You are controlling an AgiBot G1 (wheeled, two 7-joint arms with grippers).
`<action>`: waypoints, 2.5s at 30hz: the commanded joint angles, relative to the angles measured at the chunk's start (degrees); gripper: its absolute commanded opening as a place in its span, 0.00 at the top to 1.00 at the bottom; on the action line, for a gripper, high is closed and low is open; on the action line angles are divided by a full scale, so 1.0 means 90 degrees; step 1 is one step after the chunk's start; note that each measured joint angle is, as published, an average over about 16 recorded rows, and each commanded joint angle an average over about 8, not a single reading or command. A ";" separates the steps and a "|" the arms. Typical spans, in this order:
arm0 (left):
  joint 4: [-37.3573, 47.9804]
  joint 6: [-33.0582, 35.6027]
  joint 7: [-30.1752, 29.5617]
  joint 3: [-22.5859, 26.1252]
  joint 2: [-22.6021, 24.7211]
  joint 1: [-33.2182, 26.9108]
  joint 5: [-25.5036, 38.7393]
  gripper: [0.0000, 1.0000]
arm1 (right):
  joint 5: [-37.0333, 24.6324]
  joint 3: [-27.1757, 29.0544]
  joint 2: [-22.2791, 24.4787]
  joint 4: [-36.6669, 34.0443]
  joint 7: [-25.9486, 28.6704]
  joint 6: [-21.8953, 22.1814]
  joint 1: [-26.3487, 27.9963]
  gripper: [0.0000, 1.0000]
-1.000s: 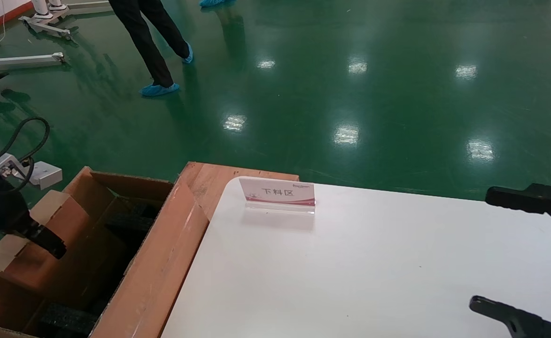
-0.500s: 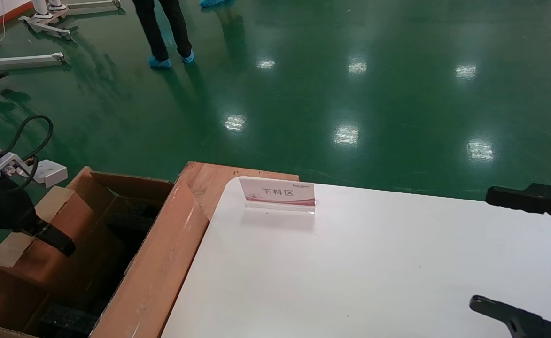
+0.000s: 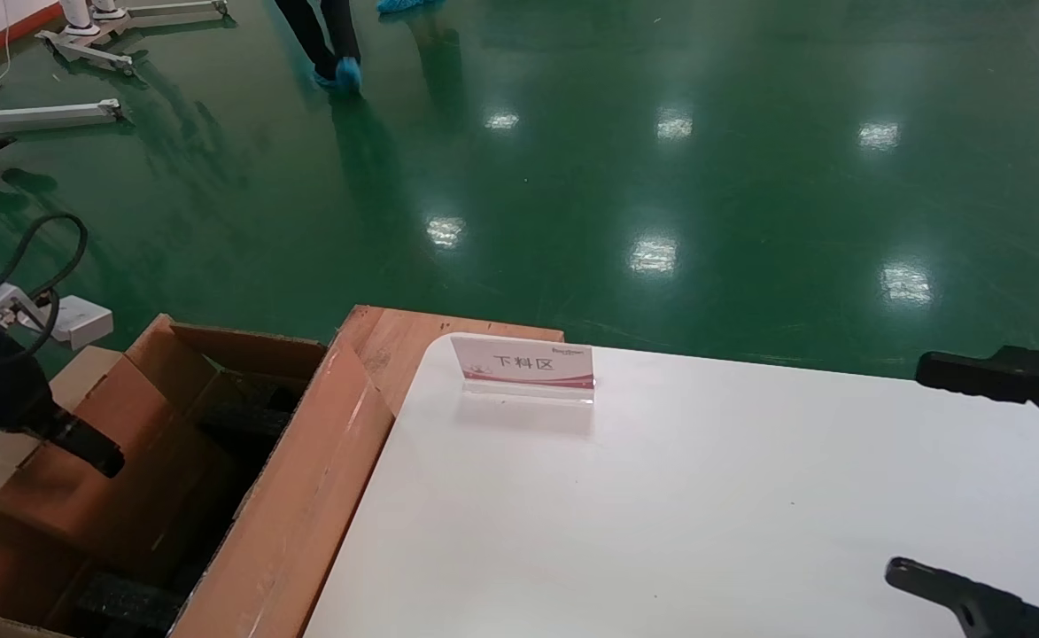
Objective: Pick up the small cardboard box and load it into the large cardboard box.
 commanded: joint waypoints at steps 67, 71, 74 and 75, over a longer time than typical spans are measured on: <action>-0.2113 0.0818 0.4238 -0.6185 -0.0603 0.1868 -0.2504 0.00 | 0.0014 -0.0019 0.0007 -0.0008 -0.0012 0.0006 0.0005 0.00; -0.2296 0.0934 0.4443 -0.7010 -0.0560 0.2489 -0.2543 0.00 | 0.0015 -0.0021 0.0007 -0.0008 -0.0012 0.0007 0.0005 0.00; -0.2432 0.1021 0.4596 -0.7627 -0.0528 0.2953 -0.2572 0.00 | 0.0015 -0.0021 0.0008 -0.0008 -0.0013 0.0007 0.0005 0.00; -0.2477 0.1050 0.4646 -0.7827 -0.0518 0.3104 -0.2581 0.00 | 0.0015 -0.0022 0.0008 -0.0008 -0.0013 0.0007 0.0006 0.00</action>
